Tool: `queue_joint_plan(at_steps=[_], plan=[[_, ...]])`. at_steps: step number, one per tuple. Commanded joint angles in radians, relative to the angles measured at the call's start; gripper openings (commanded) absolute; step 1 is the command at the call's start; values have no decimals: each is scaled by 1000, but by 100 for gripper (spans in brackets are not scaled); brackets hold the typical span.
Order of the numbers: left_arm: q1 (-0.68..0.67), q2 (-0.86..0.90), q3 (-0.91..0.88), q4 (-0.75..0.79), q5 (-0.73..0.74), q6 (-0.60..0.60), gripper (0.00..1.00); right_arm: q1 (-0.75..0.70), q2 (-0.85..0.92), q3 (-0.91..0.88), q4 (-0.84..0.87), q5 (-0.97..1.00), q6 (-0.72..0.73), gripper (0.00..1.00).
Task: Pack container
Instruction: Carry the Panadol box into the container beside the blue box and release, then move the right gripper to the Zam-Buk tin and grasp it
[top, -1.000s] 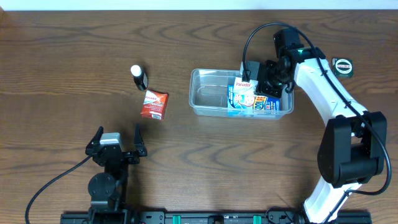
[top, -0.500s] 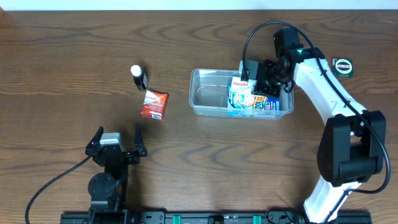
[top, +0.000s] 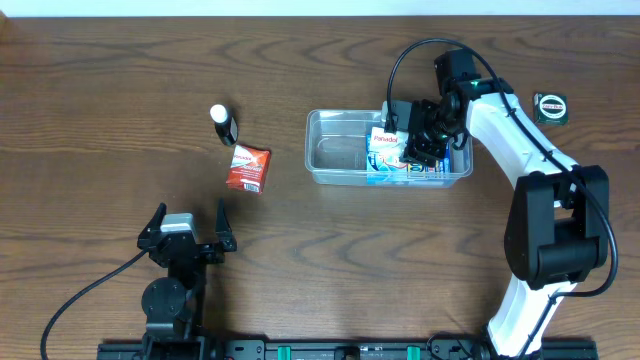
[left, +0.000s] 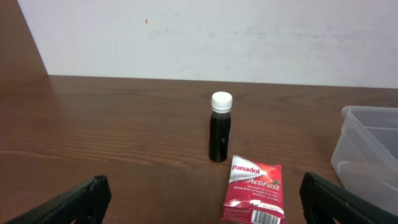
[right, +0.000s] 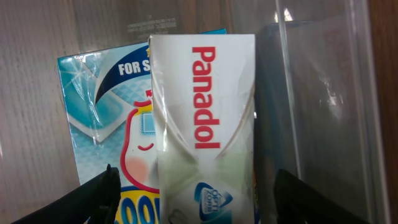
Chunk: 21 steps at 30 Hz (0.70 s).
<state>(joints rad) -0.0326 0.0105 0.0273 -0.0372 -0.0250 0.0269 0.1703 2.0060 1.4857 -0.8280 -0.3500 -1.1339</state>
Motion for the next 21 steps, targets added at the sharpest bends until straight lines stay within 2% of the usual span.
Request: queue_joint_plan(at_steps=[1,7,13,16,17,21], plan=[[7,-6,-23,-33,-2,6,98,2,-40,17,2,-26,53,77],[7,-6,-23,-33,-2,6,98,2,-185,39,10,-8,225,76],[7,-6,-23,-33,-2,6,98,-63,-344,40,86,315,629,77],[7,-6,-23,-33,-2,6,98,-148,-376,40,100,508,827,78],[7,-6,-23,-33,-1,6,98,-190,-377,40,101,541,888,82],[7,-6,-23,-33,-2,6,98,-342,-357,38,89,541,1037,85]])
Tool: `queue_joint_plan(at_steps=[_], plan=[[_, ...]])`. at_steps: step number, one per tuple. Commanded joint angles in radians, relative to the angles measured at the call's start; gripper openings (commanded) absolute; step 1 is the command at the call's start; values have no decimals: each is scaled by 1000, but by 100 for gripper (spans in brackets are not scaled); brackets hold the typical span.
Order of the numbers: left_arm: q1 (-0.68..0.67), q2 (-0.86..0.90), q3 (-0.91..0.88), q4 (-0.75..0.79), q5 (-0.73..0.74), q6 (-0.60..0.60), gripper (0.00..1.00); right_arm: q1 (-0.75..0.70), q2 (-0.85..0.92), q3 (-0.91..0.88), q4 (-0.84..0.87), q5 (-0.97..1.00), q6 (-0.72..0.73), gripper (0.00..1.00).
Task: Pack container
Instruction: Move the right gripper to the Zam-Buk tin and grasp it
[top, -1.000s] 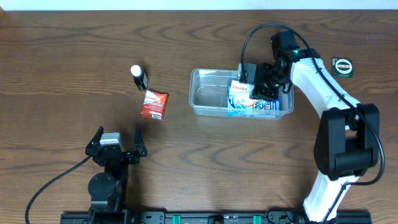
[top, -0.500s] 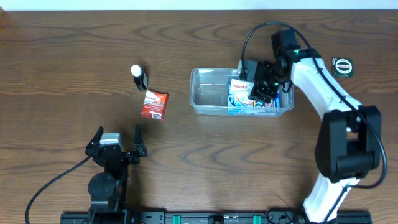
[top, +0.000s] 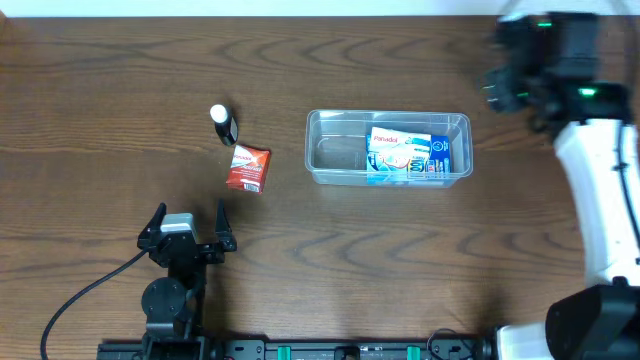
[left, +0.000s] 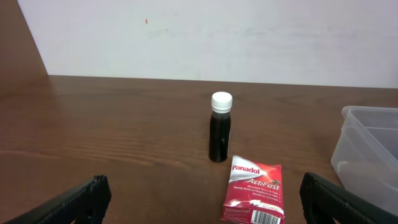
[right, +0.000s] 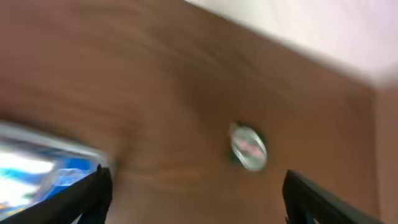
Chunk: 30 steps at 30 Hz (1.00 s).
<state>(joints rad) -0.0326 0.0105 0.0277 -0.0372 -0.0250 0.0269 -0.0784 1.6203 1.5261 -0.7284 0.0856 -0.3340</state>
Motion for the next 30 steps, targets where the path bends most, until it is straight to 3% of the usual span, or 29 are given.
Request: queue_joint_plan(at_steps=[1,4,9,19,30], plan=[[7,-6,-24,-33,-2,6,98,-126,38,-3,-11,99,262,85],[7,-6,-24,-33,-2,6,98,-224,90,-3,13,3,277,89],[7,-6,-24,-33,-2,6,98,-298,242,-3,86,-94,173,99],[7,-6,-24,-33,-2,6,98,-300,503,-3,272,-203,45,99],[7,-6,-24,-33,-2,6,98,-302,585,-3,446,-206,-23,99]])
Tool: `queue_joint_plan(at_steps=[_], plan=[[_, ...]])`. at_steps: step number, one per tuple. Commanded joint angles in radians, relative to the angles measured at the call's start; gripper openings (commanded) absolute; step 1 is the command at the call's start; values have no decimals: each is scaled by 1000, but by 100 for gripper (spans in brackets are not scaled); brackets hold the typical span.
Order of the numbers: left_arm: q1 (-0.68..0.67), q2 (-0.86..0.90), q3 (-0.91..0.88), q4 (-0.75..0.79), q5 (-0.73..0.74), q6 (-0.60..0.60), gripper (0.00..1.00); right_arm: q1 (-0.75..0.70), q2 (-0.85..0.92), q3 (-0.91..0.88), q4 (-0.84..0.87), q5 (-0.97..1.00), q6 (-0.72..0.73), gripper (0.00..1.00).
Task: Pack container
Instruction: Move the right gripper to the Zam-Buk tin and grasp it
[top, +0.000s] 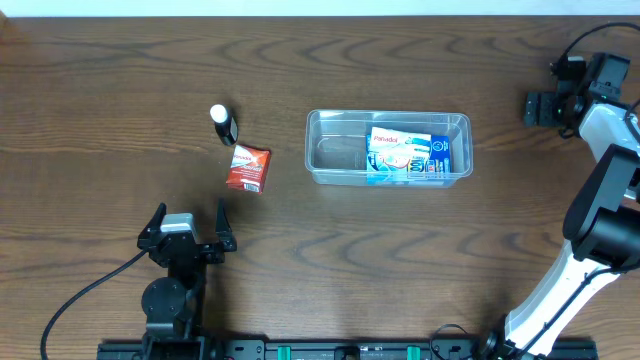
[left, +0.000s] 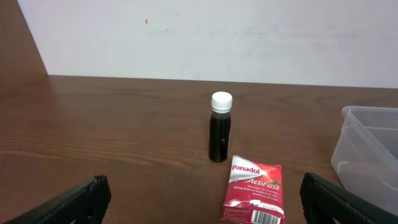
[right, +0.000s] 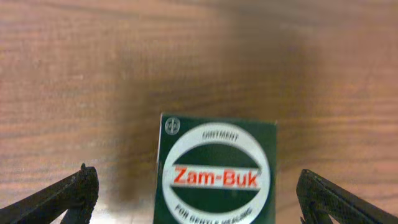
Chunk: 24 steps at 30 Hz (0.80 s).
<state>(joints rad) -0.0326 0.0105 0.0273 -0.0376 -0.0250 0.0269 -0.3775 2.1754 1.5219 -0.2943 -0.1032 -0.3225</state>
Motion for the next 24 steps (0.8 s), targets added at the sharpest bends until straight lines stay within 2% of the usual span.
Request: queue_joint_plan(at_steps=[1,9,14,20,24], plan=[[7,-6,-23,-32,-2,6,98,-4,34,2,14,-17,-33,99],[7,-6,-23,-32,-2,6,98,-14,93,1,41,34,77,99],[7,-6,-23,-32,-2,6,98,-15,131,2,48,19,83,99],[7,-6,-23,-32,-2,6,98,-15,97,2,55,21,82,79],[7,-6,-23,-32,-2,6,98,-17,53,2,42,25,82,73]])
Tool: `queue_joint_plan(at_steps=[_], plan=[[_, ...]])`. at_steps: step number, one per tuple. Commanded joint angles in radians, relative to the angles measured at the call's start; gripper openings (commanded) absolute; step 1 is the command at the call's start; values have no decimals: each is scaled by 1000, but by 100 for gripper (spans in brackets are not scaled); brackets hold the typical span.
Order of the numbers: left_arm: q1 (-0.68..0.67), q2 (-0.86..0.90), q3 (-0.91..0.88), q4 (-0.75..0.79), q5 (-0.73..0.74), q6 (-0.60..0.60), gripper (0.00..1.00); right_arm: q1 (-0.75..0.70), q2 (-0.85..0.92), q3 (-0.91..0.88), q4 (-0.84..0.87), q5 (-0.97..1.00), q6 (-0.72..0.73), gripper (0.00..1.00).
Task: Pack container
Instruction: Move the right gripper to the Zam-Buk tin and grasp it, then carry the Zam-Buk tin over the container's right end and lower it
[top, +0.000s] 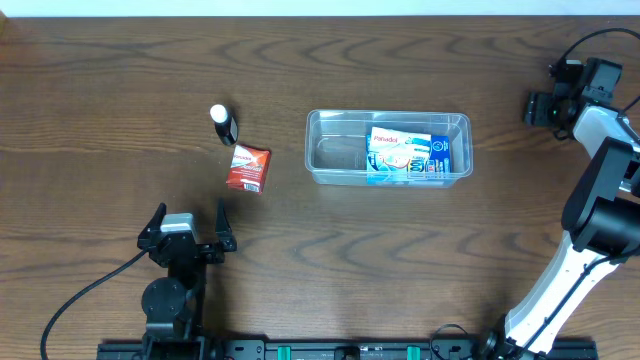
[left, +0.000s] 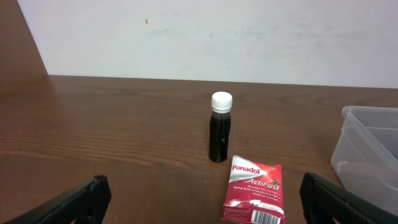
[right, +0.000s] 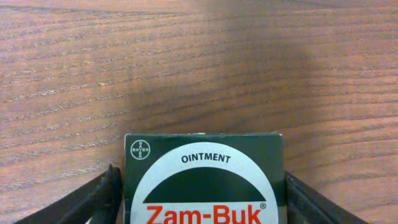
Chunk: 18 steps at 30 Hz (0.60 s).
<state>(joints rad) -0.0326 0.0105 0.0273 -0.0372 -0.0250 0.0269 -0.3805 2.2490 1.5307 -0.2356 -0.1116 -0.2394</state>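
A clear plastic container (top: 322, 150) stands mid-table, holding a white Panadol box (top: 384, 140) on a blue pack (top: 412, 160). Left of it lie a red Panadol ActiFast sachet (top: 247, 167) (left: 255, 190) and a dark bottle with a white cap (top: 224, 124) (left: 220, 134). My right gripper (top: 545, 107) (right: 201, 186) is at the far right, its fingers pressed against both sides of a green Zam-Buk ointment box (right: 205, 158), which the arm hides from overhead. Near the front left edge my left gripper (top: 186, 222) (left: 202, 205) stands open, short of the sachet.
The table's right edge is close beyond the right gripper. The container's left half (top: 335, 152) holds nothing. A white wall (left: 211, 37) rises behind the table's far edge.
My right gripper's fingers stood wide apart around the Zam-Buk box; now the camera is closer and the fingers have shut against its sides. The left arm has not moved.
My right gripper was inside the container over the white Panadol box. Then it was out, swung to the table's far right, the box left lying in the container. Then it stood open over the Zam-Buk box, and now it is shut on it.
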Motion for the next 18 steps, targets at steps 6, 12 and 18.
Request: queue_joint_plan(at_steps=[6,12,18], plan=[[7,-6,-23,-33,-2,6,98,-5,-98,-6,-68,32,38,64],[7,-6,-23,-33,-2,6,98,15,-224,-6,-163,32,72,64],[7,-6,-23,-33,-2,6,98,60,-350,-6,-318,-29,166,64]])
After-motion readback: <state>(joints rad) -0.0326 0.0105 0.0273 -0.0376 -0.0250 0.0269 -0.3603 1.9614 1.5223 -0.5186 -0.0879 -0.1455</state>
